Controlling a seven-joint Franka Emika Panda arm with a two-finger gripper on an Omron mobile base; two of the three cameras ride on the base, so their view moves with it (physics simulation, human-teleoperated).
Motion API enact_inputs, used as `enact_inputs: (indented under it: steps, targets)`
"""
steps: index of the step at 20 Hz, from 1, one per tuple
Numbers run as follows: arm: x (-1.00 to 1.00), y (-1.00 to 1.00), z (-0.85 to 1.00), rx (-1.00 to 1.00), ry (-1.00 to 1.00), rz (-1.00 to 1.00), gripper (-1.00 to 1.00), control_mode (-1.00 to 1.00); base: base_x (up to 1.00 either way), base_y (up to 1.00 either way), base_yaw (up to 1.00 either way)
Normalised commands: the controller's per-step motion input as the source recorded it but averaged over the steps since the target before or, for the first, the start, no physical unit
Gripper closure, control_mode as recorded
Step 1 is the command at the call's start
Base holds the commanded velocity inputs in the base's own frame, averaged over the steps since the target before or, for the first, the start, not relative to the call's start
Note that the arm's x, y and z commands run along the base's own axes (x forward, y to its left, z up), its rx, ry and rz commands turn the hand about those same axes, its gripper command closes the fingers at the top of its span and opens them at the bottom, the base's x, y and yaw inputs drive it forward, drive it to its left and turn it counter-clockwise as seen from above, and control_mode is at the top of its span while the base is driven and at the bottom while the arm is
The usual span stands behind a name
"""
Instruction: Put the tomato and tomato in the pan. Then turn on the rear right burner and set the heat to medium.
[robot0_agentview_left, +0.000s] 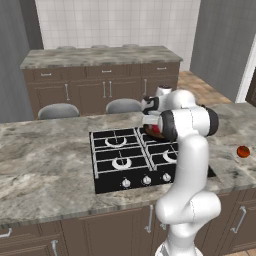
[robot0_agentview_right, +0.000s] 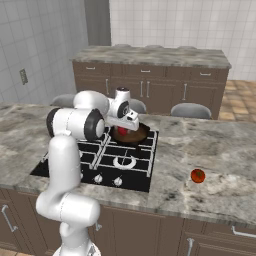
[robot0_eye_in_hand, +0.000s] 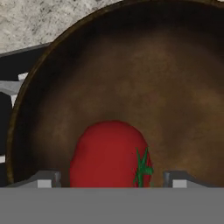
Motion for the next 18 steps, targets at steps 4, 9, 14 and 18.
enact_inputs:
  steps: [4, 9, 14, 18]
  targets:
    - [-0.39, 0.0, 0.3, 0.0, -0.04, -0.01, -1.0, -1.0, 0.0, 0.0, 0.0]
    - [-0.41, -0.02, 0.43, 0.0, -0.03, -0.03, -1.0, -1.0, 0.0, 0.0, 0.0]
    - [-0.84, -0.17, 0.27, 0.0, -0.02, -0.03, -1.0, -1.0, 0.0, 0.0, 0.0]
    - [-0.99, -0.28, 0.08, 0.0, -0.02, 0.0, -1.0, -1.0, 0.0, 0.0, 0.0]
